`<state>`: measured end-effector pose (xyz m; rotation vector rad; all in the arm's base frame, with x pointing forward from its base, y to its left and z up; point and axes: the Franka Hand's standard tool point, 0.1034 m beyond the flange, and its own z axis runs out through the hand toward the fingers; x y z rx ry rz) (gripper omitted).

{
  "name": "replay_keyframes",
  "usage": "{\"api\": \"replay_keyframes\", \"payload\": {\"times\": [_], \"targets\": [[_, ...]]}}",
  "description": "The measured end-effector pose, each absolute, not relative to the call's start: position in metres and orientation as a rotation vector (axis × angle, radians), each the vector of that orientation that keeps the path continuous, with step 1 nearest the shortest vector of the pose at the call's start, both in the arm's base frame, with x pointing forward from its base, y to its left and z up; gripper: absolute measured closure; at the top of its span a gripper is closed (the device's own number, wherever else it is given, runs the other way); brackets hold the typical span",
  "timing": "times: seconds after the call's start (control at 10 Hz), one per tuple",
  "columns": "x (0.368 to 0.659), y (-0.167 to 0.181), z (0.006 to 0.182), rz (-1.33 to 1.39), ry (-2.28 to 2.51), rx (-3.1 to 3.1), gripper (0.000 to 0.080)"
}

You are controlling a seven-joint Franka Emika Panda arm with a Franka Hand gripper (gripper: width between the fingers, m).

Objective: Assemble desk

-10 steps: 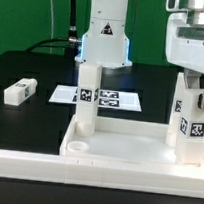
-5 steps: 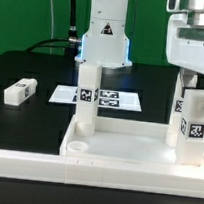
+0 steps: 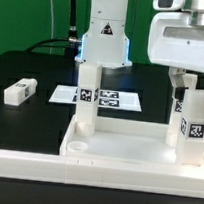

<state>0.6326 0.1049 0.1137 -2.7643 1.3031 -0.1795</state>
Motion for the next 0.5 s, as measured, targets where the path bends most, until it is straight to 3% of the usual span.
{"api": "replay_keyframes", "payload": {"times": [0.5], "targets": [[0.633, 0.1019, 0.1138, -0.203, 0.84, -2.964, 0.015]]}}
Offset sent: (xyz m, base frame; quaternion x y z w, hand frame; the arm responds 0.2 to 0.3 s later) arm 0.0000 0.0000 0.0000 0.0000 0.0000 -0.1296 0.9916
